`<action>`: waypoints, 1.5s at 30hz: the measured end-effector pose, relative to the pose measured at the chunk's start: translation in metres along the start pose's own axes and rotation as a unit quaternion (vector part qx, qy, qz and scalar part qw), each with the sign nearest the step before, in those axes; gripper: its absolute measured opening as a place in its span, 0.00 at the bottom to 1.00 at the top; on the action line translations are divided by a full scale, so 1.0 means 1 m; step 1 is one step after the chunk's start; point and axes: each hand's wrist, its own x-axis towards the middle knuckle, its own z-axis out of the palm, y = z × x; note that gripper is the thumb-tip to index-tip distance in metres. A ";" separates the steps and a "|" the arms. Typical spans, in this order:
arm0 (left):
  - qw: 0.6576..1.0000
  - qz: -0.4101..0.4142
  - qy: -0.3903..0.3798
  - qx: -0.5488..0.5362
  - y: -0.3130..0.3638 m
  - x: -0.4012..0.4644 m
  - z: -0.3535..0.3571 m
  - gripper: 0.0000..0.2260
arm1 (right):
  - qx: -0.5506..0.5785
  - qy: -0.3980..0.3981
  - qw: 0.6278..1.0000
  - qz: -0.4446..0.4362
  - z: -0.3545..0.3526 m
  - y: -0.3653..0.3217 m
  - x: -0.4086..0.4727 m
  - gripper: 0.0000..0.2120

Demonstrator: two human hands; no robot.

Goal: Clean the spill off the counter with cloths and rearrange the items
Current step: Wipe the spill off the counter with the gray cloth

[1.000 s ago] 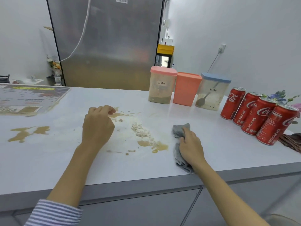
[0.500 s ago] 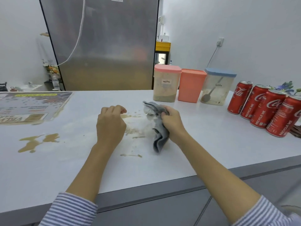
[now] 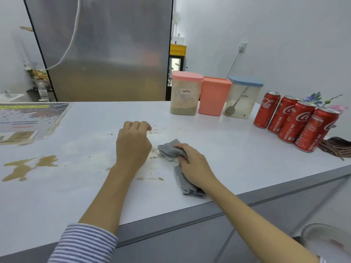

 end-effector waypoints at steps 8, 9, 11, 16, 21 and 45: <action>0.999 0.021 -0.029 0.004 -0.001 -0.006 0.006 0.22 | -0.013 0.126 0.985 0.120 -0.025 0.029 0.050 0.19; 0.999 0.023 -0.033 0.009 -0.002 -0.006 0.006 0.22 | -0.011 0.126 0.984 0.128 -0.019 0.027 0.061 0.18; 0.999 0.028 -0.034 0.017 -0.002 -0.005 0.006 0.22 | -0.004 0.106 0.989 0.106 -0.004 0.015 0.064 0.19; 0.999 0.023 -0.035 0.012 -0.003 -0.007 0.005 0.23 | 0.006 0.031 0.999 -0.002 -0.008 0.005 0.005 0.17; 0.999 -0.011 -0.039 0.009 -0.007 -0.010 0.003 0.20 | -0.029 0.078 0.993 0.079 -0.033 0.036 0.045 0.19; 0.999 0.010 -0.040 0.006 -0.006 -0.012 0.006 0.22 | 0.111 0.012 0.993 0.033 -0.024 0.014 0.024 0.16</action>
